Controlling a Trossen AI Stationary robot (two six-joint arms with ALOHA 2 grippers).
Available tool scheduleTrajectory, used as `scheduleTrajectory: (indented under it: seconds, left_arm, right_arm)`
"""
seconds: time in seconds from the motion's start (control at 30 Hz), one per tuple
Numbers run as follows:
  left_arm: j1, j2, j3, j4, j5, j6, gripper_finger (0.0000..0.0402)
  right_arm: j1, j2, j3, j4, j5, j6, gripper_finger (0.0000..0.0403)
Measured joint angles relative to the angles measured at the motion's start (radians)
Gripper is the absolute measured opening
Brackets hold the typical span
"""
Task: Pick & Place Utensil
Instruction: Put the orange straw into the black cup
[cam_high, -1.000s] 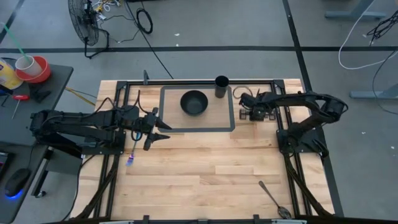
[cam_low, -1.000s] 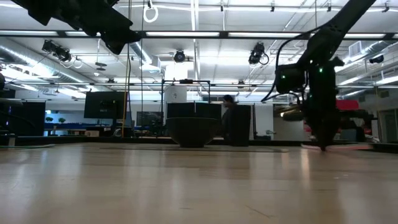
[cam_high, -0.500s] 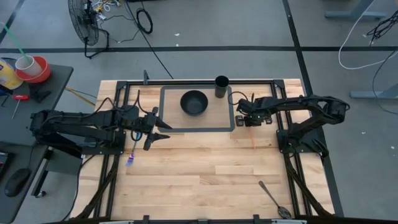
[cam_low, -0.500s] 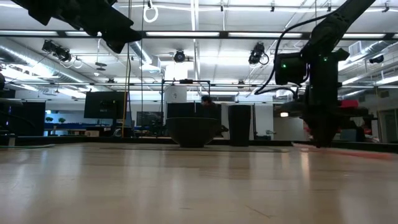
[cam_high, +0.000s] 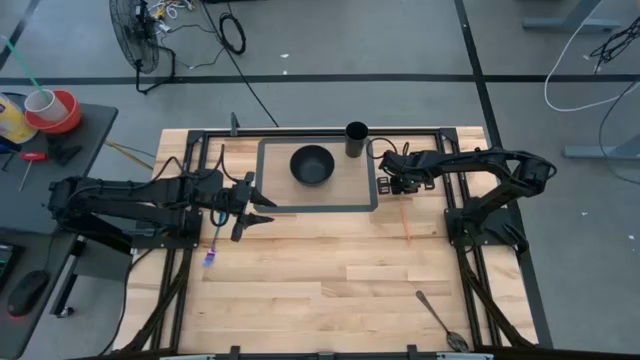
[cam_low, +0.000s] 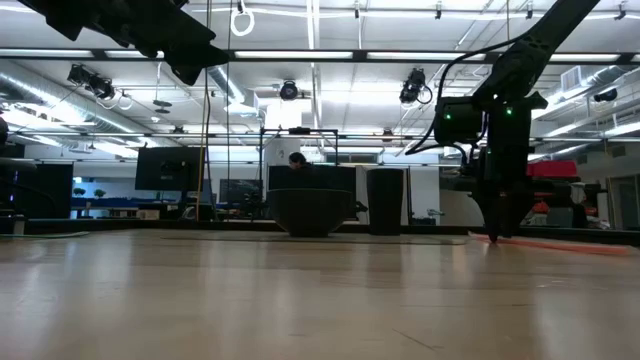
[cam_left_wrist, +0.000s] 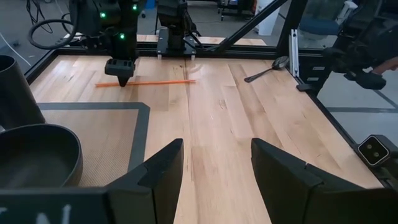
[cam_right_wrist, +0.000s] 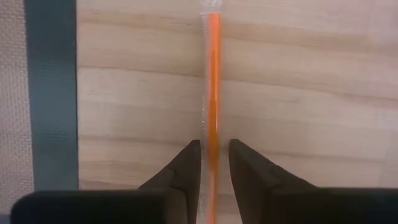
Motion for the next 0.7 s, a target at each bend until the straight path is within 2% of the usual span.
scheduleTrajectory:
  seconds: [0.37,0.7]
  left_arm:
    - [0.0,0.0,0.0,0.016,0.0,-0.001,0.0194]
    - [0.0,-0.001,0.0,0.014,0.0,-0.002,0.0194]
  right_arm:
    - [0.003,0.0,-0.001,-0.001,-0.017,-0.047,0.0024]
    - [0.039,-0.043,-0.005,0.0,-0.029,-0.047,0.0004]
